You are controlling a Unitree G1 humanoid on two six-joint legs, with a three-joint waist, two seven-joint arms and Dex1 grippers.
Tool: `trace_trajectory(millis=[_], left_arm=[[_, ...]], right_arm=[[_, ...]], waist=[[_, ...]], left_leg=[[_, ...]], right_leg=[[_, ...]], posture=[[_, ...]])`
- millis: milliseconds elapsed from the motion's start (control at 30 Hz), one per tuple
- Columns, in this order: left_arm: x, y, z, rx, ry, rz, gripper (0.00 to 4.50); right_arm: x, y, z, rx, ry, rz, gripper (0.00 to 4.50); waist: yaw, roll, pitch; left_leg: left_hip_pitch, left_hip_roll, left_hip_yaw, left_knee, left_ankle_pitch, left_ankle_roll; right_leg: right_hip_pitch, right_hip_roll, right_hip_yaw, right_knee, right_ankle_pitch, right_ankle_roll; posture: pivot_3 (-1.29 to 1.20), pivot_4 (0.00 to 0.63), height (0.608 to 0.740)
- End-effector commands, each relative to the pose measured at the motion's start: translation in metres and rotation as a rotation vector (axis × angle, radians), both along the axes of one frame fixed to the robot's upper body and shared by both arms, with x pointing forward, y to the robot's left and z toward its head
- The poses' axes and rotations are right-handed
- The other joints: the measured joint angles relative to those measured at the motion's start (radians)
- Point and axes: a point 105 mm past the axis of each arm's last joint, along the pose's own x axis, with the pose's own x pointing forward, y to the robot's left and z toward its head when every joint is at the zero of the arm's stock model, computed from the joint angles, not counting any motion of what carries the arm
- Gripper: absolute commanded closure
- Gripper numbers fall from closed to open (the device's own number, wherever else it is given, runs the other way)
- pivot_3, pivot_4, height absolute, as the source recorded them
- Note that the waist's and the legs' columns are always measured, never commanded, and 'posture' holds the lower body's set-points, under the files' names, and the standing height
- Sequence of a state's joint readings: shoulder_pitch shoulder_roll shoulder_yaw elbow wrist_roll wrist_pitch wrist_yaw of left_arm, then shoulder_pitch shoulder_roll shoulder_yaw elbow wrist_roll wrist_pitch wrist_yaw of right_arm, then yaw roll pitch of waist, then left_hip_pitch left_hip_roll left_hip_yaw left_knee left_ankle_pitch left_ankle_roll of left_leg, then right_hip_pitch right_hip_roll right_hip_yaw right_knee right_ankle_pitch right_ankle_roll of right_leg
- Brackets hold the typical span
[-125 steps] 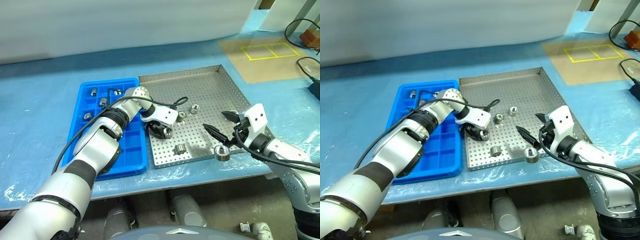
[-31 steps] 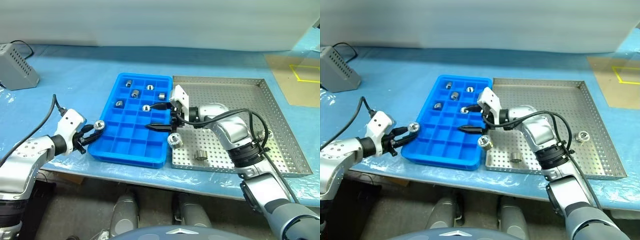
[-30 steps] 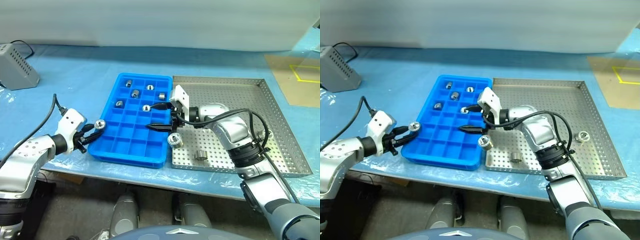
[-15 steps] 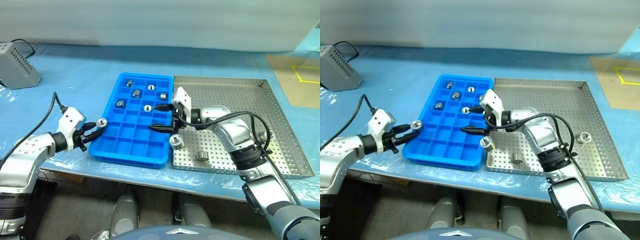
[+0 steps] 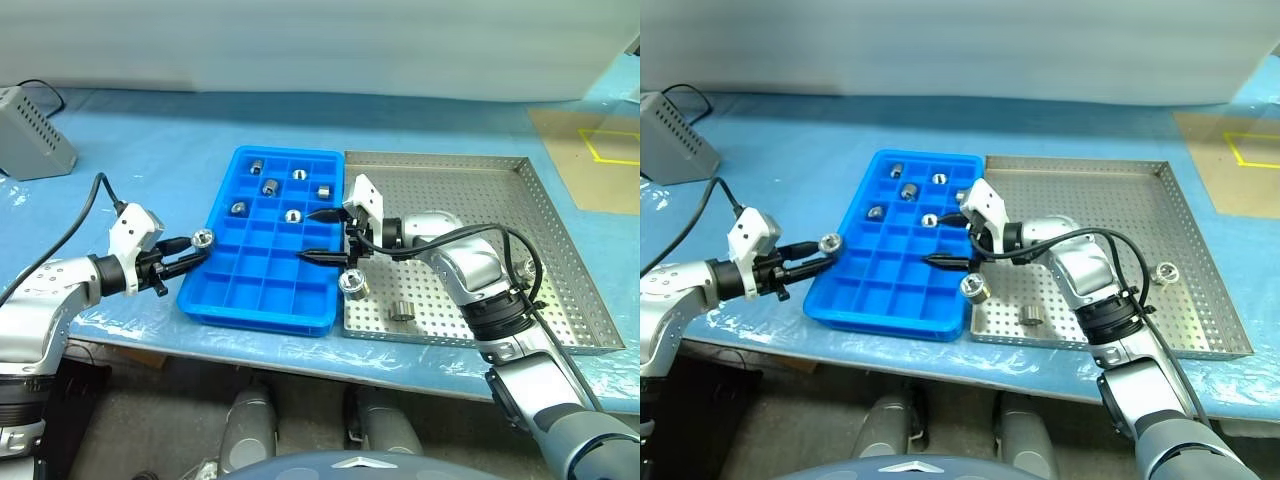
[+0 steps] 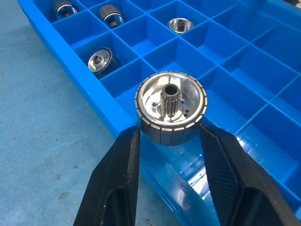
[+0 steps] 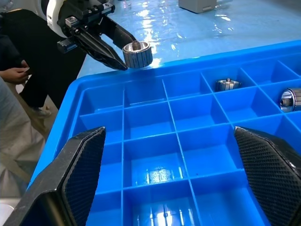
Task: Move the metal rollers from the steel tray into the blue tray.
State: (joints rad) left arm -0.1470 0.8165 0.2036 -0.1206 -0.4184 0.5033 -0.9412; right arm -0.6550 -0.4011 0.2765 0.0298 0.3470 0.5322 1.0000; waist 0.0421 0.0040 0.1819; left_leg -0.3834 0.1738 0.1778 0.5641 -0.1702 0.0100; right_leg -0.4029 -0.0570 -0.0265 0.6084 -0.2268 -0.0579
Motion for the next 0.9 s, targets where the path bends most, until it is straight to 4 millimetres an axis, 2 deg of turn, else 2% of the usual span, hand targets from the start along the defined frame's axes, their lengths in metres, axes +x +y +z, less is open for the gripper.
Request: trace_trajectory(millis=[33, 200, 400, 533, 567, 700, 900], left_arm=[[0.001, -0.01, 0.012, 0.003, -0.043, -0.029, 2.9], [-0.005, -0.021, 0.005, 0.023, -0.012, -0.083, 2.9], [0.001, -0.012, -0.011, 0.054, 0.026, -0.031, 2.9], [0.006, -0.006, -0.014, 0.053, 0.031, 0.003, 2.9], [0.007, -0.005, -0.015, 0.058, 0.028, 0.007, 2.18], [0.009, -0.011, -0.015, 0.042, 0.035, 0.001, 0.96], [0.011, -0.02, -0.001, 0.035, -0.013, -0.034, 0.96]], right_arm=[[-0.002, 0.0, 0.012, 0.018, -0.049, 0.011, 0.0], [-0.002, -0.001, 0.012, 0.02, -0.047, 0.004, 0.0], [-0.003, -0.003, 0.011, 0.021, -0.047, -0.005, 0.0], [-0.003, -0.004, 0.011, 0.022, -0.047, -0.01, 0.0], [-0.003, -0.004, 0.011, 0.021, -0.048, -0.012, 0.0], [-0.002, -0.005, 0.011, 0.022, -0.048, -0.015, 0.0], [-0.002, -0.006, 0.012, 0.027, -0.047, -0.023, 0.0]], waist=[[0.0, 0.0, 0.0], [0.0, 0.0, 0.0], [-0.002, 0.0, 0.0], [-0.002, 0.0, 0.0], [-0.002, 0.0, 0.0], [-0.002, 0.0, 0.0], [-0.002, 0.0, 0.0]], left_leg=[[0.0, 0.0, 0.0, 0.0, 0.0, 0.0], [0.0, 0.0, 0.0, 0.0, 0.0, 0.0], [0.0, 0.0, 0.0, 0.0, 0.0, 0.0], [0.001, 0.0, 0.0, 0.0, 0.0, 0.0], [0.001, 0.0, 0.0, 0.0, 0.0, -0.001], [0.002, 0.0, 0.0, 0.0, 0.001, -0.001], [0.002, 0.0, 0.0, 0.0, 0.001, -0.001]], right_leg=[[0.0, 0.0, 0.0, 0.0, 0.0, 0.0], [0.0, 0.0, 0.0, 0.0, 0.0, 0.0], [0.0, 0.0, 0.0, 0.001, 0.0, 0.0], [0.0, 0.0, 0.0, 0.001, 0.0, 0.0], [0.0, 0.0, 0.0, 0.001, 0.0, 0.0], [0.001, 0.0, 0.0, 0.002, 0.0, 0.0], [0.001, 0.0, 0.0, 0.001, 0.0, 0.0]], posture=[[-0.07, 0.15, 0.74], [-0.08, 0.15, 0.74], [-0.09, 0.15, 0.74], [-0.1, 0.15, 0.74], [-0.1, 0.15, 0.74], [-0.1, 0.15, 0.74], [-0.11, 0.15, 0.74]])
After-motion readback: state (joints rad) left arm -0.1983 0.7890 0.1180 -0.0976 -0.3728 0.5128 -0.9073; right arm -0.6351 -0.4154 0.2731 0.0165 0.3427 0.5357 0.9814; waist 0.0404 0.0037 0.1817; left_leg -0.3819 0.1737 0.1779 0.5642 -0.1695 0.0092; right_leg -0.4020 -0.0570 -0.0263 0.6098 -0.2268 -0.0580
